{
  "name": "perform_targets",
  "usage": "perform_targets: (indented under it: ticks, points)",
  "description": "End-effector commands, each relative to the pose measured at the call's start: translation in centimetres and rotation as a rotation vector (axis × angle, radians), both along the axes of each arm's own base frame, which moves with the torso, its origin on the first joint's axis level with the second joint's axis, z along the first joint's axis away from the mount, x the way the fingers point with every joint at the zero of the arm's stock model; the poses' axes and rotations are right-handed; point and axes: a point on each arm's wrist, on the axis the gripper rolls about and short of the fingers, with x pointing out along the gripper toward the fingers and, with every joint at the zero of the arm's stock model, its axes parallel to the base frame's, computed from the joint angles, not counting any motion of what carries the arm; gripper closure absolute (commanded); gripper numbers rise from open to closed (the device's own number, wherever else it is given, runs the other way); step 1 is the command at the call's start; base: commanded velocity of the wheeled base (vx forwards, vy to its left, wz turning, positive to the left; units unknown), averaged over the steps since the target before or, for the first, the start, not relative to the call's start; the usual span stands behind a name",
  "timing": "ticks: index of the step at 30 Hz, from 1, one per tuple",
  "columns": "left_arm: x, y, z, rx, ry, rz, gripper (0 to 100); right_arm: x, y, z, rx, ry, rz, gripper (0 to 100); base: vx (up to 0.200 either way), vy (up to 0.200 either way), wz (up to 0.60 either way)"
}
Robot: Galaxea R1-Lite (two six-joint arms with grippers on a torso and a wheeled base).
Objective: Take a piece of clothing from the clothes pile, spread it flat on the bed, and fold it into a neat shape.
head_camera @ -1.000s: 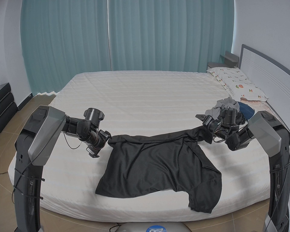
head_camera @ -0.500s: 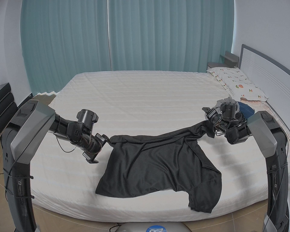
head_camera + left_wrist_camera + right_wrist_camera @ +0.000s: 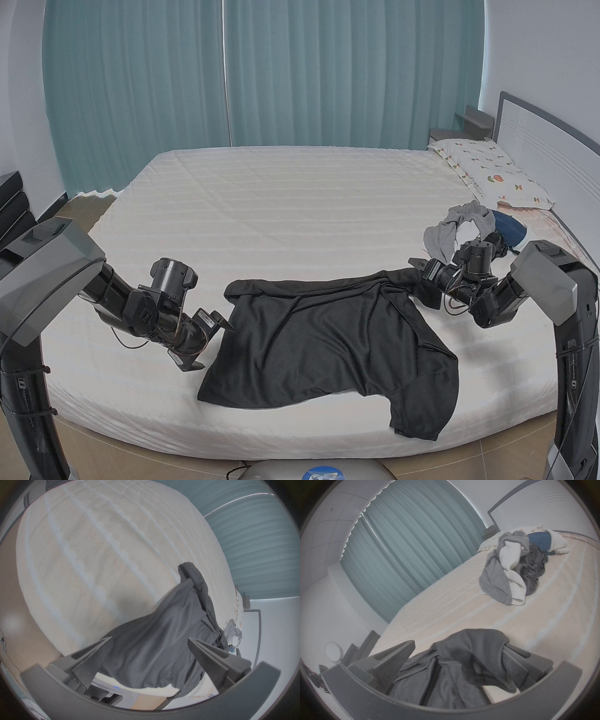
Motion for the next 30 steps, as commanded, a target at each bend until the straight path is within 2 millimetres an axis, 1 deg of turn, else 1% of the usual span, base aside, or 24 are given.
perform_targets:
  ticks: [1,3,5,9,10,13,15,17,21,24,26,27,28,29,30]
  points:
    - [-1.6,-0.3,1.4,-0.013,-0.021,-0.017,0,-1.0,-0.6,4.3,0.056,-0.076,-0.007,0,0.0,0.0,0.0]
    - [-1.9,-0.2,1.2,0.001,-0.015,0.0,0,-0.8,-1.1,5.1,0.08,-0.084,-0.054,0,0.0,0.0,0.0]
    - [-2.3,-0.1,1.2,0.003,-0.018,0.015,0,-0.6,-1.1,5.1,0.084,-0.088,-0.102,0,0.0,0.0,0.0]
    - [-2.9,-0.4,0.9,-0.018,-0.044,0.02,0,-0.5,-1.2,4.1,0.08,-0.061,-0.109,0,0.0,0.0,0.0]
    - [-3.0,-0.4,0.5,-0.028,-0.057,0.023,0,-0.7,-1.2,3.3,0.073,-0.003,-0.105,0,0.0,0.0,0.0]
    - [-3.0,-0.4,0.3,-0.054,-0.073,0.042,0,-1.1,-1.2,2.3,0.075,0.13,-0.078,0,0.0,0.0,0.0]
    - [-3.0,-0.5,0.3,-0.06,-0.078,0.048,0,-1.2,-1.2,2.2,0.12,0.188,-0.054,0,0.0,0.0,0.0]
    - [-3.1,-0.4,0.3,-0.06,-0.078,0.048,0,-1.1,-1.1,2.4,0.166,0.208,-0.051,0,0.0,0.0,0.0]
    - [-3.2,-0.3,0.2,-0.056,-0.076,0.052,0,-1.0,-1.0,2.0,0.172,0.213,-0.059,0,0.0,0.0,0.0]
    - [-3.6,-0.1,0.0,-0.042,-0.084,0.051,0,-2.3,0.0,1.6,0.157,0.268,-0.049,0,0.0,0.0,0.0]
    - [-4.0,0.0,-0.3,-0.041,-0.085,0.049,0,-3.4,1.0,1.8,0.135,0.286,-0.047,0,0.0,0.0,0.0]
    - [-4.0,0.0,-0.3,-0.04,-0.087,0.05,0,-3.5,1.1,1.8,0.132,0.287,-0.048,0,0.0,0.0,0.0]
    - [-4.3,0.1,-0.5,-0.041,-0.088,0.05,0,-4.2,1.6,1.4,0.109,0.308,-0.049,0,0.0,0.0,0.0]
    - [-4.4,0.1,-0.6,-0.042,-0.099,0.05,0,-4.9,2.3,0.7,0.058,0.332,-0.052,0,0.0,0.0,0.0]
    - [-4.5,0.2,-0.7,-0.041,-0.101,0.056,0,-5.2,2.6,0.2,0.02,0.343,-0.056,0,0.0,0.0,0.0]
